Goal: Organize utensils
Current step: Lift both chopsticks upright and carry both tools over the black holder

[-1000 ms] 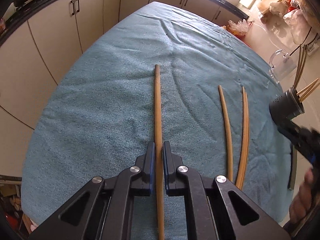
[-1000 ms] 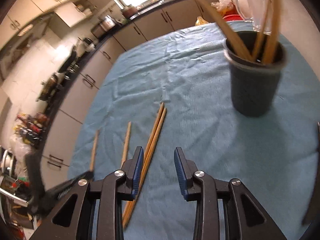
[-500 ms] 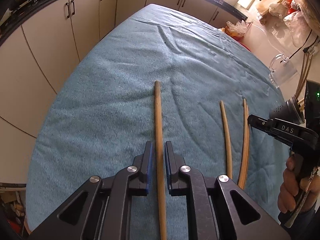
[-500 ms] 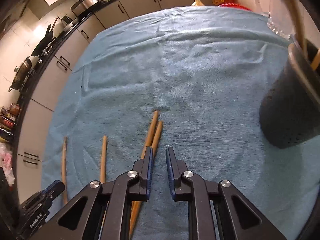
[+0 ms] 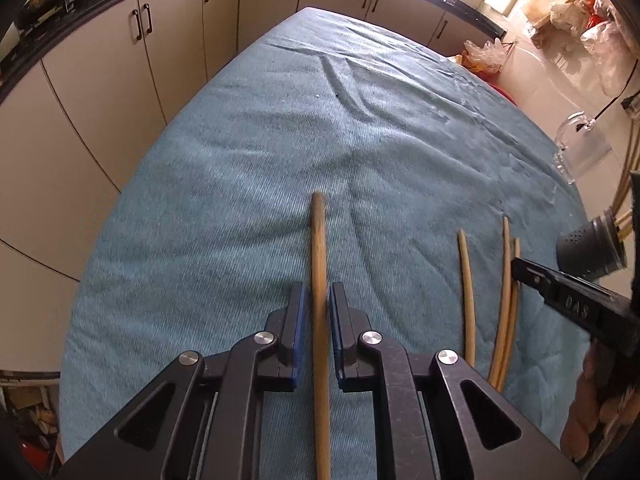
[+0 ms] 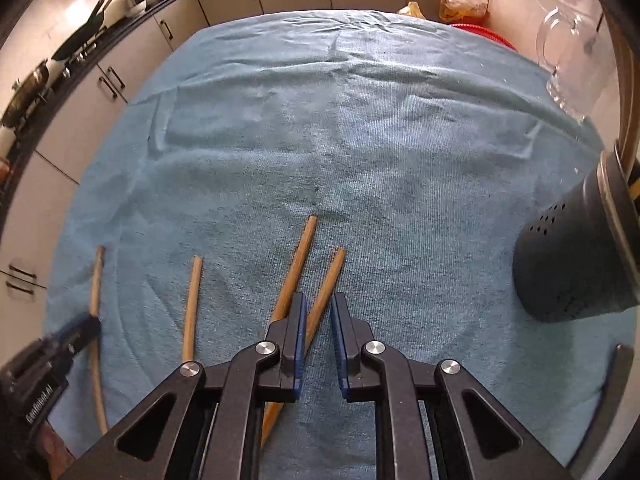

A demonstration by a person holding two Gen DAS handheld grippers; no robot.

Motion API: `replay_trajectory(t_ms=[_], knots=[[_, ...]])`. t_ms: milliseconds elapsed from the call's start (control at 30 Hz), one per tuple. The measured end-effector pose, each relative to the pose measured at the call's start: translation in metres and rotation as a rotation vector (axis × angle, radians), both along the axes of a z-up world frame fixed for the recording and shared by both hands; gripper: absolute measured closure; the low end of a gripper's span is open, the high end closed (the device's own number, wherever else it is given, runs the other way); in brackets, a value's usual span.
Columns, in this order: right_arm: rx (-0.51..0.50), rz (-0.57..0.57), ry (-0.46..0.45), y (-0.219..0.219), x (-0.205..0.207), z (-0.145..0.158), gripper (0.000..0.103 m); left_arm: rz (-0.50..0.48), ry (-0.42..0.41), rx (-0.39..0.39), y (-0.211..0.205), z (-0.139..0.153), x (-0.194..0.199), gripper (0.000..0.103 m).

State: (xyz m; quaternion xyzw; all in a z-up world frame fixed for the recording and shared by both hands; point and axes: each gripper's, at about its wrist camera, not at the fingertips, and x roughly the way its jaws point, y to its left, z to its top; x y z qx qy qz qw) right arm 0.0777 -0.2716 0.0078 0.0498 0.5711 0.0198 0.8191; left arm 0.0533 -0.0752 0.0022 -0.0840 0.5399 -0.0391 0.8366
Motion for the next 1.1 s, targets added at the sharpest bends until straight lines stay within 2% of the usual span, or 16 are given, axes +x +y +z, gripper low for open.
replay_trajectory(t_ms=[67,100,233,300,400,533,700,867,1100], knots=[[-0.027,0.014,-0.007,0.004,0.000,0.000,0.091,0.011,0.002,0.007,-0.001,0.000,0.001,0.093],[-0.022,0.017,-0.019,0.003,0.000,0.000,0.092,0.018,0.000,0.011,-0.001,0.000,0.001,0.096],[0.140,-0.030,-0.051,-0.018,-0.010,0.002,0.097,0.013,-0.032,-0.030,0.001,0.004,-0.007,0.096],[0.188,-0.042,-0.090,-0.026,-0.019,0.008,0.097,0.014,-0.081,-0.038,0.001,0.017,-0.016,0.096],[0.238,-0.053,-0.166,-0.038,-0.040,0.027,0.097,0.008,-0.169,-0.060,-0.001,0.046,-0.033,0.096],[0.278,-0.053,-0.314,-0.051,-0.074,0.066,0.097,0.015,-0.272,-0.073,-0.001,0.082,-0.058,0.096],[0.330,-0.046,-0.499,-0.061,-0.130,0.104,0.097,0.018,-0.355,-0.101,0.002,0.113,-0.095,0.096],[0.342,-0.027,-0.612,-0.064,-0.167,0.125,0.097,0.019,-0.388,-0.108,0.001,0.127,-0.115,0.096],[0.361,-0.034,-0.662,-0.071,-0.191,0.136,0.097,0.009,-0.409,-0.106,-0.002,0.135,-0.132,0.096]])
